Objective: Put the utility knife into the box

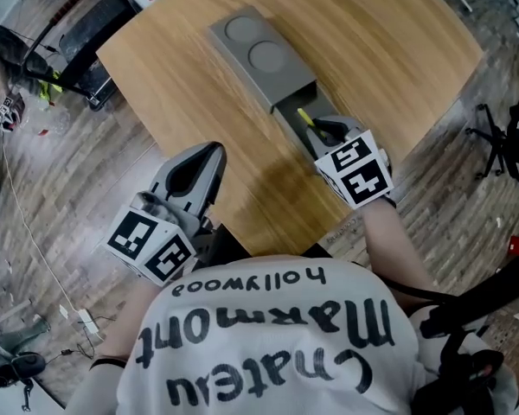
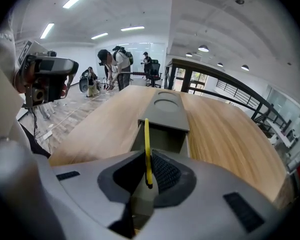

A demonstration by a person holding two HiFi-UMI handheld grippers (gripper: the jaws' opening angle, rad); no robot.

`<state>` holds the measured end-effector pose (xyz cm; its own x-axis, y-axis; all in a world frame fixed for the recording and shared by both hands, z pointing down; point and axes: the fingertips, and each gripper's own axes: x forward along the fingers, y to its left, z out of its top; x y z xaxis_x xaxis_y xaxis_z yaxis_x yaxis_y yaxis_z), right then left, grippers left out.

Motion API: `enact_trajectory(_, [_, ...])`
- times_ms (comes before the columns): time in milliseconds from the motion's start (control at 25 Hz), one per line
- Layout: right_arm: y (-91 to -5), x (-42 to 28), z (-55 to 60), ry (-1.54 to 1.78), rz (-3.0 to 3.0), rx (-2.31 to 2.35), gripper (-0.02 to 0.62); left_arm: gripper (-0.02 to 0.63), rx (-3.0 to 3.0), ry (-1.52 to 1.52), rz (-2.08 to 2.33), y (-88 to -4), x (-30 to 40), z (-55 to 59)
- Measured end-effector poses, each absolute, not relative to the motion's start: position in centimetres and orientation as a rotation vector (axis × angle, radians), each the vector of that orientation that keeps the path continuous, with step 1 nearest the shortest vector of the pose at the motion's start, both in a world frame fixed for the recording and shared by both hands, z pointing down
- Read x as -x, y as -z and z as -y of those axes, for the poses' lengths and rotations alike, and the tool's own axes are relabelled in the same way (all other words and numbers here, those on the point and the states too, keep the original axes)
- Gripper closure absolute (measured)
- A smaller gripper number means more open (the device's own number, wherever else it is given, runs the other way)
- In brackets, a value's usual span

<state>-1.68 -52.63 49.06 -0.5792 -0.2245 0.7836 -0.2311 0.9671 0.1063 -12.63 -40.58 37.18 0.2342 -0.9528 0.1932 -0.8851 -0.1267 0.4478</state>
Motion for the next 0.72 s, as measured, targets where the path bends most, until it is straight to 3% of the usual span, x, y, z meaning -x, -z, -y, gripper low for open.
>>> enact_trajectory(720, [-52.0, 0.5, 52.4, 0.092, 2.089, -0.296, 0.548, 0.594, -2.032, 0.205, 1.670, -37.8, 12.4, 40.8])
